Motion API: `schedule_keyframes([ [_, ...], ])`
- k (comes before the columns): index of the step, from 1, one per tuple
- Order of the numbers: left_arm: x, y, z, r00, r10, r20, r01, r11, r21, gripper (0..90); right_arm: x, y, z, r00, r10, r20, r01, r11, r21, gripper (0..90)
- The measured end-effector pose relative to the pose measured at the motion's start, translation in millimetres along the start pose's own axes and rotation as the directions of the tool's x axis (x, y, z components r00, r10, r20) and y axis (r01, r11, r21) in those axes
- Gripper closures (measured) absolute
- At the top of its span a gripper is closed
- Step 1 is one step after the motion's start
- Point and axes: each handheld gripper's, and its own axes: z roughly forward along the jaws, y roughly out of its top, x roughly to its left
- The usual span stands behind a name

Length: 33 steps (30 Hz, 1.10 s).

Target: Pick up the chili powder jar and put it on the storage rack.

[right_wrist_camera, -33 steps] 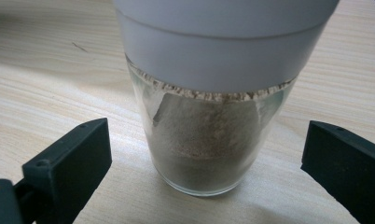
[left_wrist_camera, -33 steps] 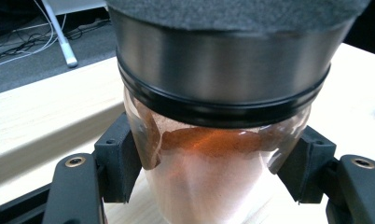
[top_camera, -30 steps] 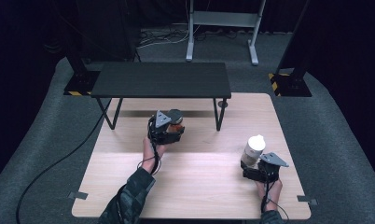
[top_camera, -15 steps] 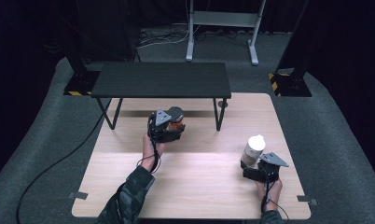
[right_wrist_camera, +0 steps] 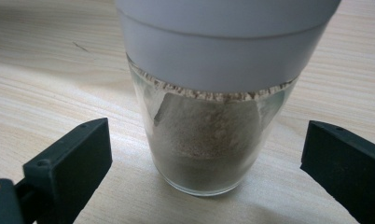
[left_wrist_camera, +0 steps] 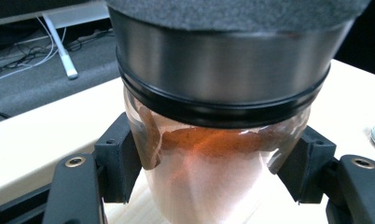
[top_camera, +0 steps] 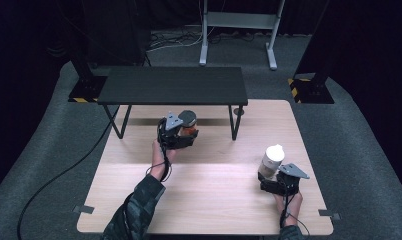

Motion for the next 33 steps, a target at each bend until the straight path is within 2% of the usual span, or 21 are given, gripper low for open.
schedule_keyframes([
  [33, 4.7, 27.3, -9.2, 0.9993, 0.037, 0.004, -0.037, 0.9991, -0.022, 31.5, 0.5, 0.7, 0.3, 1.0000, -0.003, 0.001, 0.003, 1.000, 0.003, 0.5],
])
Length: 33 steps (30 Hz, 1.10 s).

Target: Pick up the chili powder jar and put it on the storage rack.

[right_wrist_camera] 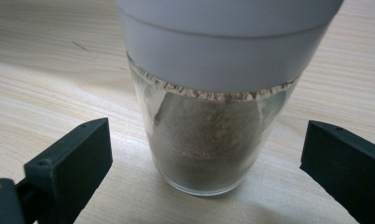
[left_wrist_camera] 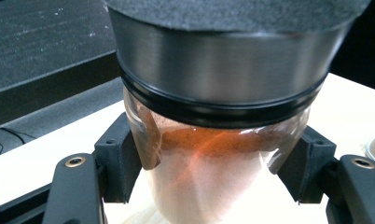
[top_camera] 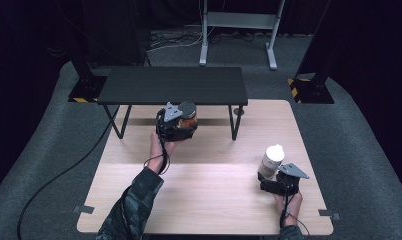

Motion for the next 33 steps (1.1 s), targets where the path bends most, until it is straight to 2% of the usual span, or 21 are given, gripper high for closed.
schedule_keyframes([
  [15, 1.8, 12.9, -0.5, 0.9997, 0.016, 0.017, -0.016, 0.9998, 0.013, 31.5, -0.8, -0.6, -0.2, 1.0000, 0.005, -0.002, -0.005, 1.000, -0.003, 0.5],
  [25, 1.0, 23.3, 0.2, 0.9987, 0.034, 0.039, -0.035, 0.9992, 0.021, 31.5, -0.5, -0.3, -0.1, 1.0000, 0.003, -0.002, -0.003, 1.000, -0.002, 0.5],
  [33, 4.1, 31.4, 1.3, 0.9976, 0.032, 0.061, -0.033, 0.9993, 0.016, 31.5, -0.1, 0.2, 0.1, 1.0000, 0.000, 0.000, 0.000, 1.000, 0.001, 0.6],
])
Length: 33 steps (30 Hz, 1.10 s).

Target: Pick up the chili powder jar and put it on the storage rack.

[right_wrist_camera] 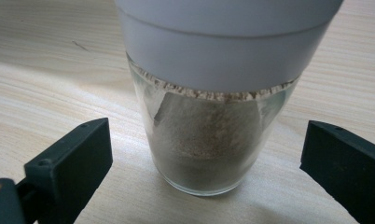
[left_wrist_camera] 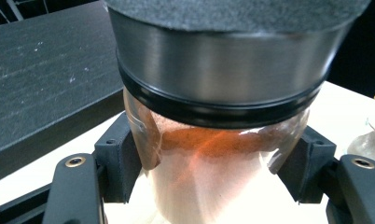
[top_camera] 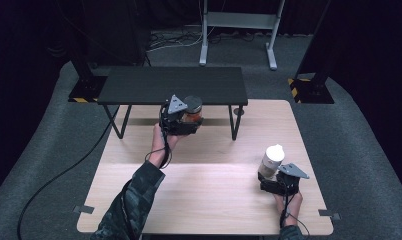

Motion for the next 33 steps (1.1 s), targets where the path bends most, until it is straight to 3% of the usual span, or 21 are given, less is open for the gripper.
schedule_keyframes([
  [33, 10.9, 23.8, -0.3, 0.9988, 0.004, 0.049, -0.004, 0.9999, 0.010, 31.5, -0.3, -0.6, -0.4, 1.0000, 0.007, 0.002, -0.007, 1.000, -0.003, 0.6],
])
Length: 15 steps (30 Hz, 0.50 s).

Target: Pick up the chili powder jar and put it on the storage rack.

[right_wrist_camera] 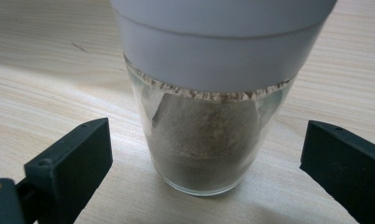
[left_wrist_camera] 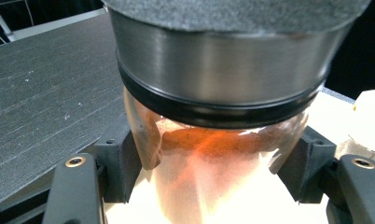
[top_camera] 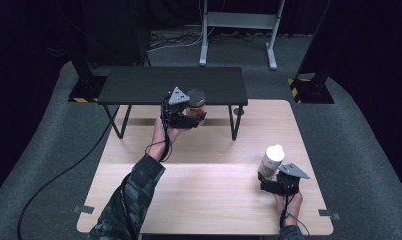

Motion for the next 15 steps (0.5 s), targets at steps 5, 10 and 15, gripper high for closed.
schedule_keyframes([
  [5, 1.0, 2.9, -0.9, 1.0000, 0.003, 0.004, -0.003, 1.0000, -0.003, 31.5, 0.4, 0.1, 0.1, 1.0000, -0.001, 0.001, 0.001, 1.000, 0.000, 0.6],
  [10, 1.9, 6.5, -1.0, 1.0000, 0.004, 0.006, -0.004, 1.0000, -0.003, 31.5, 0.5, 0.3, 0.2, 1.0000, -0.002, 0.001, 0.002, 1.000, 0.002, 0.6],
  [15, 1.8, 11.7, -1.3, 0.9999, 0.009, 0.007, -0.009, 0.9999, -0.006, 31.5, 0.6, 0.4, 0.3, 1.0000, -0.002, 0.002, 0.002, 1.000, 0.002, 0.7],
])
